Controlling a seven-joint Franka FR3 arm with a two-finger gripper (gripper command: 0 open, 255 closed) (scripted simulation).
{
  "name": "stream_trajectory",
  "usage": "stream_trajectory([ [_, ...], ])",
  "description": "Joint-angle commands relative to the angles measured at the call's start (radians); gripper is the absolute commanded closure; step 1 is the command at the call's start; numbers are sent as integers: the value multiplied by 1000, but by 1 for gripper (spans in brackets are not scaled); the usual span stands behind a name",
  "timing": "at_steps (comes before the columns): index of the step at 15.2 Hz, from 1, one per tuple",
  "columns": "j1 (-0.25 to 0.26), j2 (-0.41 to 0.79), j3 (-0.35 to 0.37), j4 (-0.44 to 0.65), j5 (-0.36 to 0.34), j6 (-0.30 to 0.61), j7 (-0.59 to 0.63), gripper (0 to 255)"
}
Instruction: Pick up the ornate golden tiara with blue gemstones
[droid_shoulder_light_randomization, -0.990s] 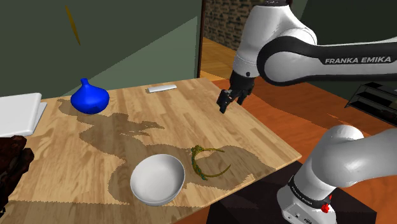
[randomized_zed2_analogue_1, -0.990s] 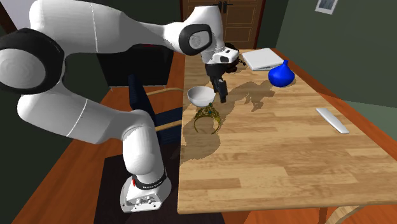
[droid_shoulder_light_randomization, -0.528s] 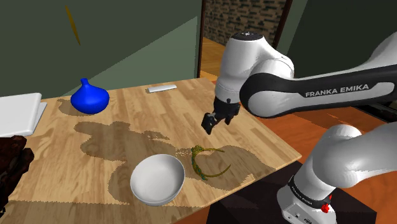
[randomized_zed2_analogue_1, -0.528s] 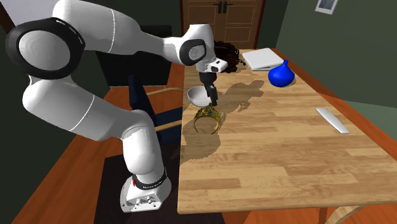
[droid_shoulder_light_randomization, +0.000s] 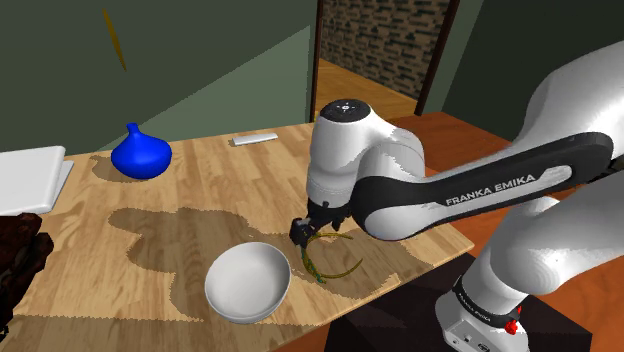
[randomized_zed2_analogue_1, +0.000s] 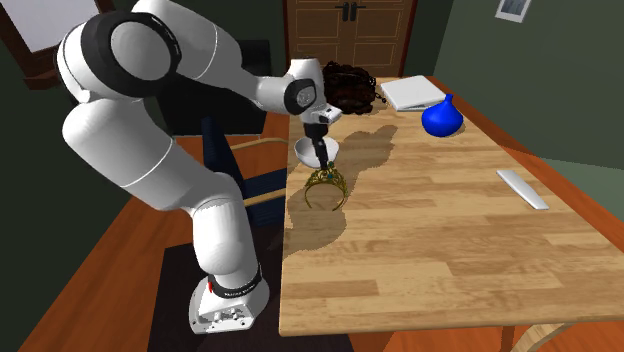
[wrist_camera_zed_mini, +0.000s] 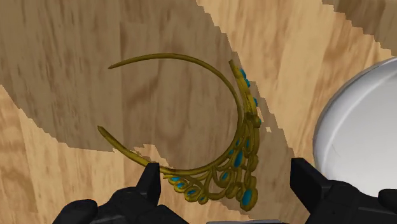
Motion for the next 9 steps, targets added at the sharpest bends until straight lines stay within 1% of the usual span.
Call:
stream_trajectory([
  [1, -34, 92, 75, 30, -34, 53, 81, 0],
  [2, -44, 115, 95, 37, -46, 65, 104, 0],
  [9, -87, 200, 150, -2, -108, 176, 165, 0],
])
